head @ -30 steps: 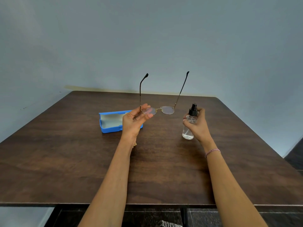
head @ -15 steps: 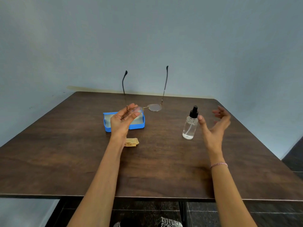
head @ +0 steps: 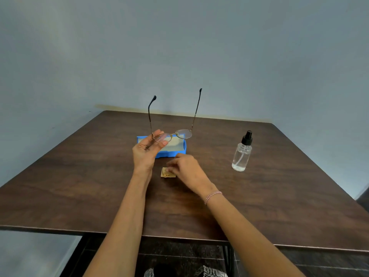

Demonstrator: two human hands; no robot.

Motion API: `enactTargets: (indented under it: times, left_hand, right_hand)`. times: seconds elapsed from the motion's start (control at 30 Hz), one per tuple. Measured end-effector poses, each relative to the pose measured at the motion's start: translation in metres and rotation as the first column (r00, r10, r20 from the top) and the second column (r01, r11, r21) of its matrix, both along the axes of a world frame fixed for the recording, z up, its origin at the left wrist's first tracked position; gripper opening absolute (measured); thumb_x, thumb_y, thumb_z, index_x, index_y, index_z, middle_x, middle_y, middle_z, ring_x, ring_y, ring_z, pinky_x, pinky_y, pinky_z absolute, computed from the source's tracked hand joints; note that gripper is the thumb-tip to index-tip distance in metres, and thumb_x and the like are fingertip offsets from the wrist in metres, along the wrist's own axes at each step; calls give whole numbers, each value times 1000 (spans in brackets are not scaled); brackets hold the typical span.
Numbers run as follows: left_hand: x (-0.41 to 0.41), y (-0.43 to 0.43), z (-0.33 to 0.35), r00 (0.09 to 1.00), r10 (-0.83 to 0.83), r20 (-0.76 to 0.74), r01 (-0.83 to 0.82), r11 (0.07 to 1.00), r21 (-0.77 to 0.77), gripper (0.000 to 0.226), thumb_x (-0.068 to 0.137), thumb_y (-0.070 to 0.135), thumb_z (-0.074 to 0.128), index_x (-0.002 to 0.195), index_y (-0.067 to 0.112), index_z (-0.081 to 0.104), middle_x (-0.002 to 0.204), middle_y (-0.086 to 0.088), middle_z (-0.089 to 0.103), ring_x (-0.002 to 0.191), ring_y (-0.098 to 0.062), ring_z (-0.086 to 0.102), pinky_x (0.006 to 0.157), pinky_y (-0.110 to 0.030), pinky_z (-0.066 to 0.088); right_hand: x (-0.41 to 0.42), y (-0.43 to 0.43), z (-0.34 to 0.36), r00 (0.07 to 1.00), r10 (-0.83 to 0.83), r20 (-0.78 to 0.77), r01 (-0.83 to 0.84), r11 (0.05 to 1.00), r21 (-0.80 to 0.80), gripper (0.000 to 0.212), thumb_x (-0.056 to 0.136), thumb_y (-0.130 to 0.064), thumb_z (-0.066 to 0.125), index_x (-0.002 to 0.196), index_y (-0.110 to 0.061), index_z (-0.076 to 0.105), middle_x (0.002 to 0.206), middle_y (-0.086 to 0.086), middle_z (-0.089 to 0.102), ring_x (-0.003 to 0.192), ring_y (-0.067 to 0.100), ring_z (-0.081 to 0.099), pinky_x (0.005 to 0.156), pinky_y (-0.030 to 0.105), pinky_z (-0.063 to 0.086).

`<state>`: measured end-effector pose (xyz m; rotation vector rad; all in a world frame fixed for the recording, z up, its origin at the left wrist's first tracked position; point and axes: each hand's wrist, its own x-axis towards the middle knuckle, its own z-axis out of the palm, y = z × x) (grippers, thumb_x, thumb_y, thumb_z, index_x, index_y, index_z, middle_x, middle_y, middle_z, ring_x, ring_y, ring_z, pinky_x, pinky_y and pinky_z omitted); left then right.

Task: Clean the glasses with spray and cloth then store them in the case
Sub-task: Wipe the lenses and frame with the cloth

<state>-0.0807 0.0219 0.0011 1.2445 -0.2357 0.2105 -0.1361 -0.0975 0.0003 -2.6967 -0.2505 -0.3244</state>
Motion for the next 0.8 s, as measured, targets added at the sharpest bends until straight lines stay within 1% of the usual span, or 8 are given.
enactTargets:
  times: [0.13, 0.37, 0.43, 0.5, 0.53, 0.6, 0.67, 0.8]
  left_hand:
    - [3, -2, -2, 1000, -9, -8, 9, 1000, -15, 39, 74, -2, 73, 111, 5, 65, 107, -7, 69, 99, -8, 65, 74, -11, 49]
    - [-1, -8, 1, 998, -62, -23, 62, 998, -8, 42, 73, -5, 71, 114, 4, 63, 104, -3, 68, 91, -1, 67, 72, -9, 49]
    - [-2, -9, 0, 997, -77, -29, 77, 997, -10, 43, 73, -6, 71, 114, 3, 63, 101, 2, 70, 90, 1, 67, 72, -9, 49]
    - [-2, -11, -1, 995, -98, -22, 98, 995, -5, 44, 72, -9, 70, 114, 1, 62, 94, 10, 72, 89, 1, 68, 73, -11, 50]
    - [-2, -12, -2, 994, -108, -19, 108, 994, 0, 44, 72, -10, 70, 114, 1, 62, 94, 11, 73, 91, -2, 68, 75, -13, 51]
    - [-3, -15, -3, 992, -122, -18, 122, 992, -6, 44, 71, -8, 72, 113, 4, 63, 101, 4, 71, 98, -7, 68, 78, -16, 52]
    - [-6, -18, -4, 991, -130, -15, 129, 992, -6, 43, 71, -5, 73, 111, 8, 64, 107, -1, 70, 100, -8, 67, 79, -16, 53]
    - [-11, -25, -5, 986, -168, 8, 168, 985, 27, 42, 70, -5, 74, 107, 12, 66, 108, -1, 69, 102, -8, 66, 82, -17, 52]
  right_hand:
    - [1, 5, -1, 999, -6, -40, 1, 993, -121, 41, 87, -34, 63, 121, -11, 64, 112, 6, 59, 103, 22, 57, 87, 32, 45]
    - [-4, -2, -2, 986, 165, 29, -151, 953, -264, 27, 89, -27, 61, 104, -7, 68, 101, 7, 62, 94, 23, 58, 77, 34, 45]
    - [-7, -15, -4, 986, 155, 62, -148, 984, -99, 22, 85, -26, 67, 100, -12, 71, 94, -1, 65, 90, 12, 61, 74, 26, 45]
    - [-8, -30, -4, 988, 28, 152, -73, 950, 303, 15, 79, -20, 74, 92, -13, 74, 82, -12, 65, 78, -3, 60, 71, 17, 45]
    - [-8, -37, -2, 980, -62, 190, -44, 861, 507, 12, 77, -19, 76, 87, -13, 74, 80, -12, 63, 74, -3, 58, 69, 18, 46]
    - [-8, -46, 3, 965, -202, 169, 5, 657, 754, 10, 77, -23, 76, 84, -19, 72, 84, -6, 63, 75, 3, 57, 66, 24, 51]
    - [-10, -46, 6, 946, -273, 176, 24, 599, 801, 9, 78, -25, 74, 87, -25, 70, 88, -5, 61, 75, 4, 56, 61, 21, 51]
    - [-13, -41, 3, 858, -312, 408, 16, 810, 587, 19, 84, -18, 69, 103, -17, 72, 87, -12, 54, 75, 0, 53, 63, 8, 40]
